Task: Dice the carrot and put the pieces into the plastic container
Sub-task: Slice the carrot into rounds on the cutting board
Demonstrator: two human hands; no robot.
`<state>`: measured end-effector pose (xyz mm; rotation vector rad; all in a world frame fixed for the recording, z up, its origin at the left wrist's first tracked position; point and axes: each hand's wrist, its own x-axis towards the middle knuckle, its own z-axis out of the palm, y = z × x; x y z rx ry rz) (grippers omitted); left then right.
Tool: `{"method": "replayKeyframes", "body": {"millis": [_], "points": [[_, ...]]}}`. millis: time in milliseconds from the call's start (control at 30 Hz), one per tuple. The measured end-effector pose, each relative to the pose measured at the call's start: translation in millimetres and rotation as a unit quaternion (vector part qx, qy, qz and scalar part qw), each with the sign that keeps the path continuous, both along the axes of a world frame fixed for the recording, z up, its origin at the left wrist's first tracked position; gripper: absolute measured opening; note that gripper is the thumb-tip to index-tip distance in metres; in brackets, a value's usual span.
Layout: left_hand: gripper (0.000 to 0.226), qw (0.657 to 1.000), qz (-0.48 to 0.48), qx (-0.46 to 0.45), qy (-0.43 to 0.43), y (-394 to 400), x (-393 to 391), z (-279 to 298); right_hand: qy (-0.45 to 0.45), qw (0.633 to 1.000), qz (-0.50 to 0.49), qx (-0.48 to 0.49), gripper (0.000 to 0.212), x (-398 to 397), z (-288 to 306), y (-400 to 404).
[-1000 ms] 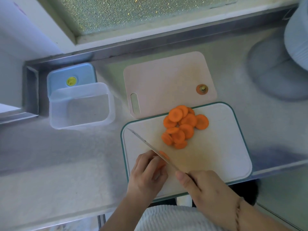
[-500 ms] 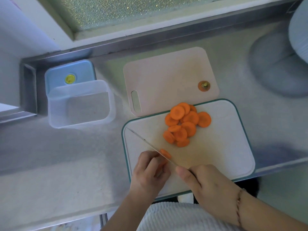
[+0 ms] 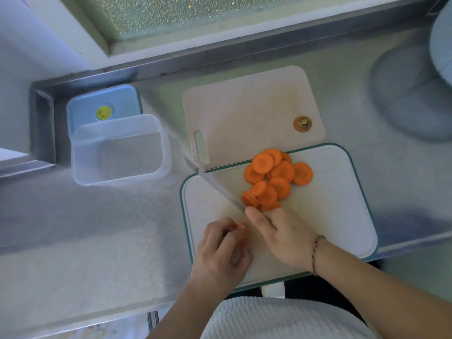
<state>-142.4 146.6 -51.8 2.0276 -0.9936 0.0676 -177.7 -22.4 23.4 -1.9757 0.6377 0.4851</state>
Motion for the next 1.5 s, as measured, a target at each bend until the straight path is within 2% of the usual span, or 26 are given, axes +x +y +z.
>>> {"method": "replayKeyframes", "body": {"millis": [100,200,400,600,767,1267,1500], "points": [[0.044,1.000,0.019,-0.004,-0.005,-4,5,3,-0.026,0.999,-0.025,0.006,0.055,2,14,-5],[0.042,0.999,0.039,-0.008,-0.005,-10,10,5,-0.036,0.999,-0.004,0.004,0.055,-6,24,-2],[0.056,0.999,0.032,0.002,-0.007,-12,11,5,-0.014,0.999,0.027,-0.010,0.060,-32,32,2],[0.057,0.999,0.031,0.006,-0.009,-10,12,0,0.006,0.999,0.043,-0.019,0.064,-39,28,2],[0.066,0.999,0.043,0.005,0.023,-10,12,-1,0.000,0.998,0.045,-0.037,0.066,-35,28,-1],[0.058,0.999,0.043,-0.002,0.017,-11,11,-1,0.031,0.998,0.050,-0.023,0.063,-25,28,-3],[0.038,0.998,0.054,-0.025,-0.012,-11,12,-6,-0.005,0.996,0.067,-0.065,0.082,-5,-4,10]]}}
